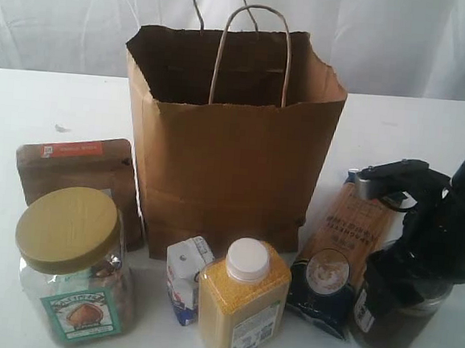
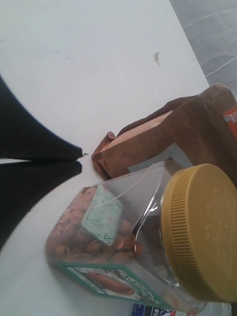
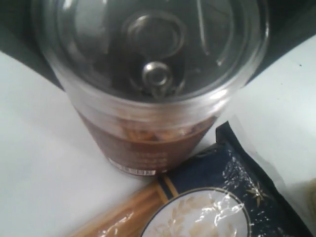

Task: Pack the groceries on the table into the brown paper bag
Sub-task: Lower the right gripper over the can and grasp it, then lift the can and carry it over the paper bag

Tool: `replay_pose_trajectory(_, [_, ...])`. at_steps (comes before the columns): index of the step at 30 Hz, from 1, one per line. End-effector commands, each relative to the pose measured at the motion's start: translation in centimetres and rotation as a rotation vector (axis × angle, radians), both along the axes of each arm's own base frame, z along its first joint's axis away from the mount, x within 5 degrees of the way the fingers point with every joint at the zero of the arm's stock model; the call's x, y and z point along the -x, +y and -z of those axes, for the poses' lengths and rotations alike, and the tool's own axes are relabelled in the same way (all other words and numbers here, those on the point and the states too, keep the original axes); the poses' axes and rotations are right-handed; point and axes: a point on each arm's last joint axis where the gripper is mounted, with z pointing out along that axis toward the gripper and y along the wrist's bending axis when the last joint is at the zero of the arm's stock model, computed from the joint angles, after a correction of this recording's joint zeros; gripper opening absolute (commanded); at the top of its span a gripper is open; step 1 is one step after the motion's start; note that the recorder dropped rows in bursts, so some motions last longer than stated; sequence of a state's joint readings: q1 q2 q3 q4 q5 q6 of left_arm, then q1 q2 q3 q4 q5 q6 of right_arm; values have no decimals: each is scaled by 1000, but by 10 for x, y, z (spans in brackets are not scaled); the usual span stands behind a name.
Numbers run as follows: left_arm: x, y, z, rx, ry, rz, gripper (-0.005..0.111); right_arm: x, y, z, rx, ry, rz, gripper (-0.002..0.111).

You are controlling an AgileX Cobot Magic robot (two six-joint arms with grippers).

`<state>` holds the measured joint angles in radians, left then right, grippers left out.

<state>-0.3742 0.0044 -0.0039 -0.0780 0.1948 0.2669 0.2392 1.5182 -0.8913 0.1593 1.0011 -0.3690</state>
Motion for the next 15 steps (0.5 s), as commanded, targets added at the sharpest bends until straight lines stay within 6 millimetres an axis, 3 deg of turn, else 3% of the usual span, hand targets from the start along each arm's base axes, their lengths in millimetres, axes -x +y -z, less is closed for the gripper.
replay_pose_trajectory(1, [0, 0, 1, 3, 0, -3, 0, 0, 5, 0, -43, 18, 12, 10])
replay_pose_trajectory(2, [0, 0, 1, 3, 0, -3, 0, 1, 5, 0, -52, 25, 16, 0])
replay_pose_trajectory(8, [0, 0, 1, 3, 0, -3, 0, -3, 8, -13, -66, 18, 12, 0])
replay_pose_trajectory(15, [0, 0, 1, 3, 0, -3, 0, -7, 9, -85, -120, -166, -15, 0])
